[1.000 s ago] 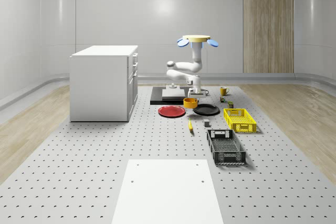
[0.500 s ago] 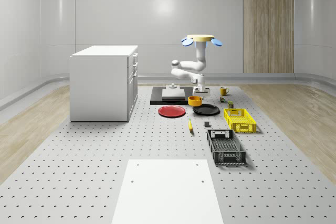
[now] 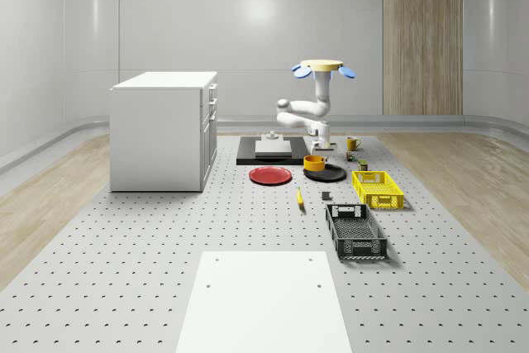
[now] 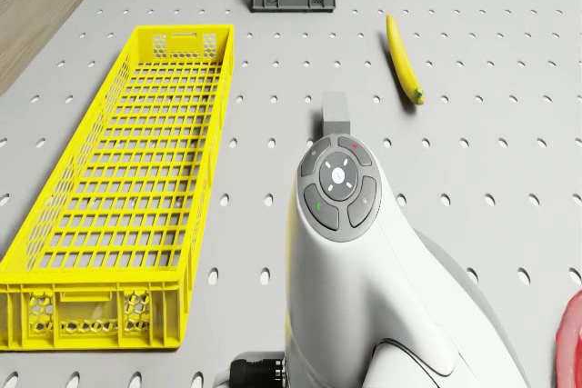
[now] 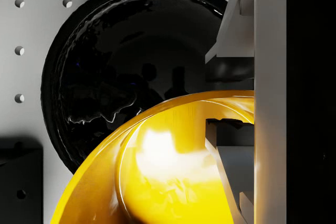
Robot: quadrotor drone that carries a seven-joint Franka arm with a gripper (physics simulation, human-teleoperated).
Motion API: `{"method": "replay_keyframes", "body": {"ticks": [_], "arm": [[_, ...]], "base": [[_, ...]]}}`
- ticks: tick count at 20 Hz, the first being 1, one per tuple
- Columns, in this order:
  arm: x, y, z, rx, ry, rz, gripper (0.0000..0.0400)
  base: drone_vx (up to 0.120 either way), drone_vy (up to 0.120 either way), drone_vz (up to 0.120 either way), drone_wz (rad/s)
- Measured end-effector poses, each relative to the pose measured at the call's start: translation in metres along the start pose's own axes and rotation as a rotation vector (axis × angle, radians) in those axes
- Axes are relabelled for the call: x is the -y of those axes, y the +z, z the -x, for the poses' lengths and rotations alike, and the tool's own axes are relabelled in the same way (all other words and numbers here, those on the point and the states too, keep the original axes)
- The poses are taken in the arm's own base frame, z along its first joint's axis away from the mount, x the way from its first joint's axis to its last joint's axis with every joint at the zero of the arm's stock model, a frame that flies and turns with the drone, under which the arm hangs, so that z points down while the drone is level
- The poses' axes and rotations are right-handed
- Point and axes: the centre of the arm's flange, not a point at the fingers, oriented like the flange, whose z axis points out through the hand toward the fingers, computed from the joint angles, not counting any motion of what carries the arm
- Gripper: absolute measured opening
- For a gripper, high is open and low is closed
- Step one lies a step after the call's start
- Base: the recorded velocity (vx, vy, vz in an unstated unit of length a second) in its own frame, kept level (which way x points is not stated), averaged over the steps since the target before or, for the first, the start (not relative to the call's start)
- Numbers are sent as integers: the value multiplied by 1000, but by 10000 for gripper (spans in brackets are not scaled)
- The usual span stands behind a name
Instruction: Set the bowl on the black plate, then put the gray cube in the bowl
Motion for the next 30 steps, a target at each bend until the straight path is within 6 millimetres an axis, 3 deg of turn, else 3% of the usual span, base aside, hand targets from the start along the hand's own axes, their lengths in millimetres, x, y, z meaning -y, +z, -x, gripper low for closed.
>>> {"method": "replay_keyframes", "body": {"ticks": [3,9,18,27,28,30], "arm": [[0,0,0,0,0,0,100],[0,0,0,0,0,0,100],[0,1,0,0,0,0,100],[2,23,2,0,0,0,100],[3,24,3,0,0,0,124],[5,25,5,0,0,0,232]], "base": [[-120,120,0,0],[0,13,-87,0],[0,80,0,0],[0,0,0,0],[0,0,0,0],[0,0,0,0]]}}
